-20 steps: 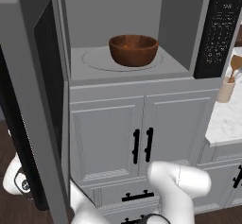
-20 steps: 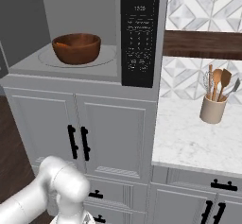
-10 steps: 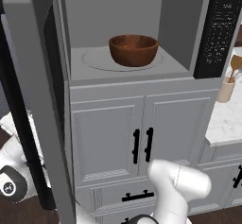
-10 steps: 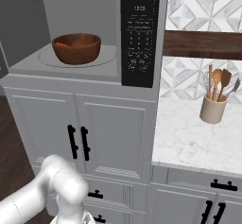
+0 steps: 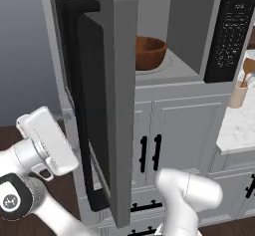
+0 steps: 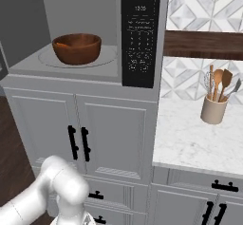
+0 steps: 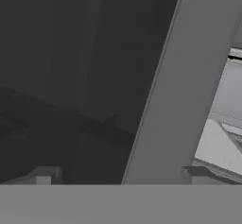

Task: Pick the carrot from the sink and place it in the bowl. Then pick the bowl and place it in the microwave. Then close the microwave door and press the start button.

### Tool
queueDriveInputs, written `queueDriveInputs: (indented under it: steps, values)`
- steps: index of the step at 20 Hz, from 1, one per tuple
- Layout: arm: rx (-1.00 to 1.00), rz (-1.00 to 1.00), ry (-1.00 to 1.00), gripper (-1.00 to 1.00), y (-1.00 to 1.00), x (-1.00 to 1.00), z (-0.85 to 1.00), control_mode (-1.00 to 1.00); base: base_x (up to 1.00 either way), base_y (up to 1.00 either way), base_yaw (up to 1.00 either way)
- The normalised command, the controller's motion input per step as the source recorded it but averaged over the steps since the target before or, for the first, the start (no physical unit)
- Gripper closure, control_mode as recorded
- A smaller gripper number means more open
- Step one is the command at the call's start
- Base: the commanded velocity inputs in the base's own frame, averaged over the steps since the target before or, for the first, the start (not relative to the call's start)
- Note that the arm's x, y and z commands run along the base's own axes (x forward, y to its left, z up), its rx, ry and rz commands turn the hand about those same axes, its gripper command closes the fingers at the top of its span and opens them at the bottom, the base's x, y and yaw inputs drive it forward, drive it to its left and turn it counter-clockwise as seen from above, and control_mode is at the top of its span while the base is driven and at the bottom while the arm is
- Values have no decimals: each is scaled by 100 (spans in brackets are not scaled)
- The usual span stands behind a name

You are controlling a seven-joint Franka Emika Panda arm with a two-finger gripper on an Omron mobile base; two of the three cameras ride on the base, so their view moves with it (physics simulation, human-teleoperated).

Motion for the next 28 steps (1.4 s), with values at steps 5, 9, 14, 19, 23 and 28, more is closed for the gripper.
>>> queueDriveInputs:
  steps: [5, 9, 14, 19, 23, 28]
  values:
    - [32, 26, -16, -100, -94, -21, 1, -100, 0, 0, 0]
    - [35, 26, -9, -100, -94, -1, 8, -100, 0, 0, 0]
    - [36, 21, -3, -100, -85, 0, 18, -100, 0, 0, 0]
    - [34, 23, -1, -100, -80, 15, 13, -100, 0, 0, 0]
    - [24, 21, 0, -100, -61, 57, 6, -100, 0, 0, 0]
    - [13, 22, 0, -100, -50, 83, 0, -100, 0, 0, 0]
